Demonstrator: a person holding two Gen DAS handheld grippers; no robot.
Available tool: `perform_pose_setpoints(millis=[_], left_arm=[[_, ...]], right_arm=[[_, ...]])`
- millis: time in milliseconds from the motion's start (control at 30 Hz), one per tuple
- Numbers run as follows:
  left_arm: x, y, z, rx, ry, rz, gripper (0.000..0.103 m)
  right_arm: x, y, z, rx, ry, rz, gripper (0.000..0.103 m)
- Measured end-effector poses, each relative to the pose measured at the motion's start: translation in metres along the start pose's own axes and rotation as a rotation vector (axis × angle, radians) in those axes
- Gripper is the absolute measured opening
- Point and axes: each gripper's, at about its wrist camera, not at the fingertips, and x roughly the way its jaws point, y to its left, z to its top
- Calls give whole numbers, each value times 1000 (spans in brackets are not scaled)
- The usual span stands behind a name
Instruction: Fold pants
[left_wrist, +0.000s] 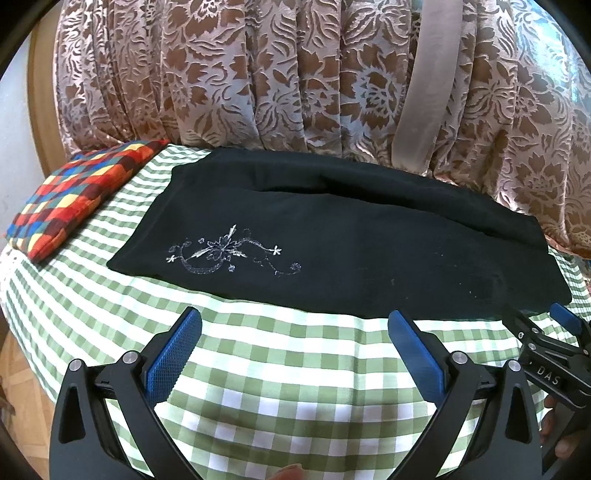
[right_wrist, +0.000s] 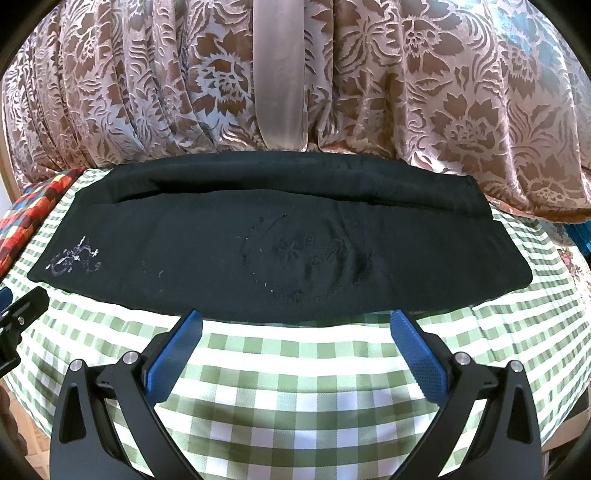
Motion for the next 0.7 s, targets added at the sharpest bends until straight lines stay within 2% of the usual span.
perform_pose_setpoints(millis=[100, 167, 200, 333, 500, 600, 700], left_arm=[[3, 2, 0, 3, 7, 4, 100], [4, 7, 1, -5, 8, 0, 100], [5, 10, 1, -12, 12, -3, 100], [17, 32, 0, -79, 70, -102, 100], [31, 65, -4, -149, 117, -102, 100], [39, 97, -1, -226, 133, -81, 100], [50, 138, 4, -344, 148, -55, 100]], right_arm=[[1, -3, -1, 12, 4, 17, 101], [3, -11, -1, 47, 15, 59, 101], [5, -17, -2, 75, 24, 95, 101], [17, -50, -7, 212, 105, 278, 101], [16, -91, -12, 302, 122, 284, 101], [21, -126, -14, 412, 147, 285, 101], [26, -161, -15, 513, 153, 268, 101]])
